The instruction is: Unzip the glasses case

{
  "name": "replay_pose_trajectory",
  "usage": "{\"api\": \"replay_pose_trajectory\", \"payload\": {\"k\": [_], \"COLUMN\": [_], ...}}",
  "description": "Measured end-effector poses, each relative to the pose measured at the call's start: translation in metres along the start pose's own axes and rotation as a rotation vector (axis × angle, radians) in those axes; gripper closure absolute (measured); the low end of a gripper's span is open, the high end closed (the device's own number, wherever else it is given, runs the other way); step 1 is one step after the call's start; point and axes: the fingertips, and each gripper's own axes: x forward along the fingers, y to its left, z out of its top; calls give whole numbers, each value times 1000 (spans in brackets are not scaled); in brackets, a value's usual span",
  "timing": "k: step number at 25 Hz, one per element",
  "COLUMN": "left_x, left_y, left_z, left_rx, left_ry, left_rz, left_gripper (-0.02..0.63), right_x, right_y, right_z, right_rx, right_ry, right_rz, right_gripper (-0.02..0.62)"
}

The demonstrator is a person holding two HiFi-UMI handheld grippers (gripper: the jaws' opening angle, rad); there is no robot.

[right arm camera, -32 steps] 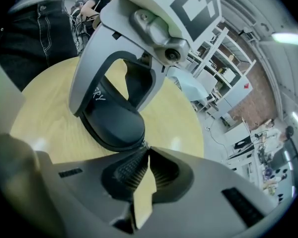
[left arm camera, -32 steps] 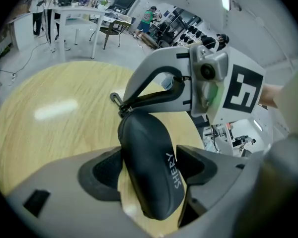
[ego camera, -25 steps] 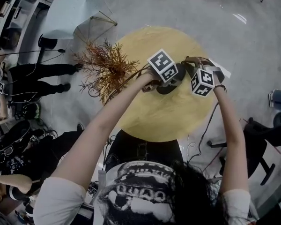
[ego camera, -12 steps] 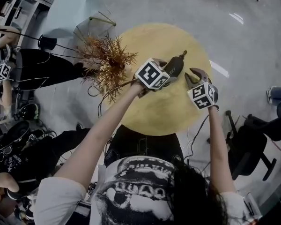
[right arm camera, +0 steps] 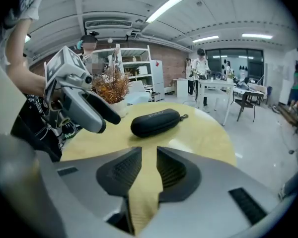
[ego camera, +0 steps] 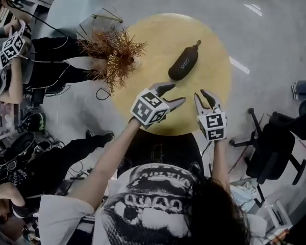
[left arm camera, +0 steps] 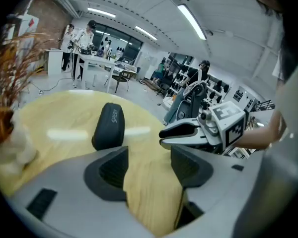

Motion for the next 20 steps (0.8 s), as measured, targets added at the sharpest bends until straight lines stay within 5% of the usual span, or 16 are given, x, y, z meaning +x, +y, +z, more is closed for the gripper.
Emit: {"api": "replay_pose_trajectory", "payload": {"k": [9, 20], "left_x": [-56, -127], "left_y": [-34, -38], "left_z": [-83, -112], "left_rx": [-175, -184], "left_ry": [-44, -187], "left_rz": [53, 96], "left_gripper": [380, 402], "right_x": [-20, -34], "right_y": [68, 149], "right_z": [-18, -6], "right_rx": [43, 7], "right_ry": [13, -25], "right_rz": [71, 108], "right_gripper": [503, 508]}}
